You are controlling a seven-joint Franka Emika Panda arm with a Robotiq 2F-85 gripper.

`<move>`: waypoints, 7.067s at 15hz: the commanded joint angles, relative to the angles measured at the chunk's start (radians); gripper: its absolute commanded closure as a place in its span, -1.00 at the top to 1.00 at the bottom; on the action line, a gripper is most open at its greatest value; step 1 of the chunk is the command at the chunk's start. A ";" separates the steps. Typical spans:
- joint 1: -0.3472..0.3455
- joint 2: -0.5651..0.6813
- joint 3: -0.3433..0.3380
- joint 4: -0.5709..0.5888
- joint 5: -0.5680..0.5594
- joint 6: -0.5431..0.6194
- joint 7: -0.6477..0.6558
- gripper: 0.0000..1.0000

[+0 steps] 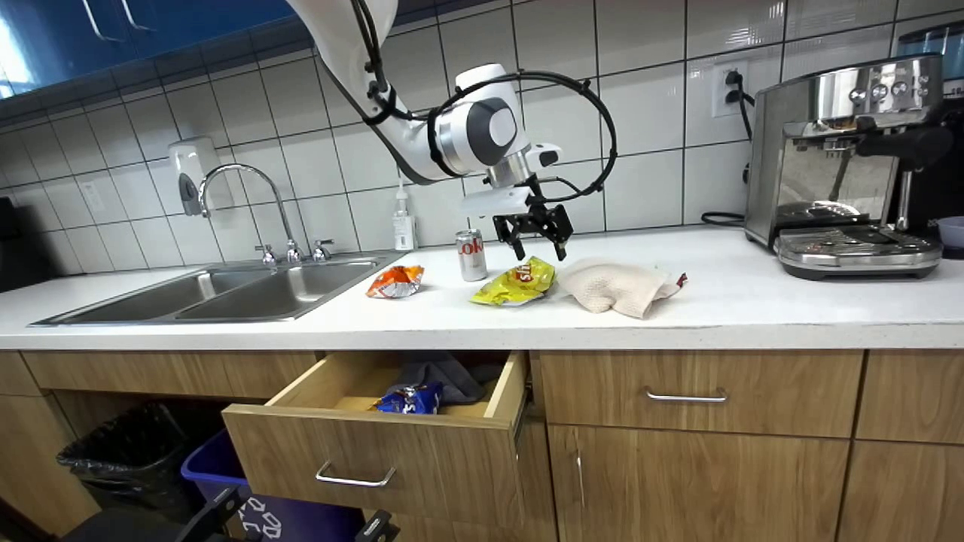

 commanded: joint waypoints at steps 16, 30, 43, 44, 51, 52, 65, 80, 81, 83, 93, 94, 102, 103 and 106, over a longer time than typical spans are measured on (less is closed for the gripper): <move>0.016 -0.045 0.022 -0.134 -0.051 0.050 -0.018 1.00; 0.041 -0.258 0.033 -0.456 -0.075 0.176 -0.032 1.00; -0.002 -0.506 0.035 -0.794 -0.139 0.221 -0.213 1.00; -0.006 -0.520 0.036 -0.808 -0.137 0.220 -0.237 1.00; -0.003 -0.601 0.051 -0.848 -0.097 0.211 -0.331 1.00; 0.000 -0.603 0.054 -0.846 -0.090 0.210 -0.335 1.00; 0.035 -0.612 0.131 -0.810 0.009 0.189 -0.323 1.00; 0.120 -0.498 0.217 -0.580 0.066 0.161 -0.281 1.00; 0.121 -0.472 0.223 -0.548 0.061 0.158 -0.277 1.00; 0.120 -0.425 0.232 -0.494 0.055 0.156 -0.276 1.00; 0.145 -0.144 0.248 -0.194 0.003 0.147 -0.234 1.00; 0.147 -0.120 0.249 -0.166 0.001 0.137 -0.233 1.00; 0.153 0.014 0.253 0.000 -0.015 0.041 -0.238 1.00; 0.151 0.023 0.256 0.013 -0.014 0.027 -0.243 1.00; 0.151 0.033 0.263 0.032 -0.013 -0.007 -0.253 1.00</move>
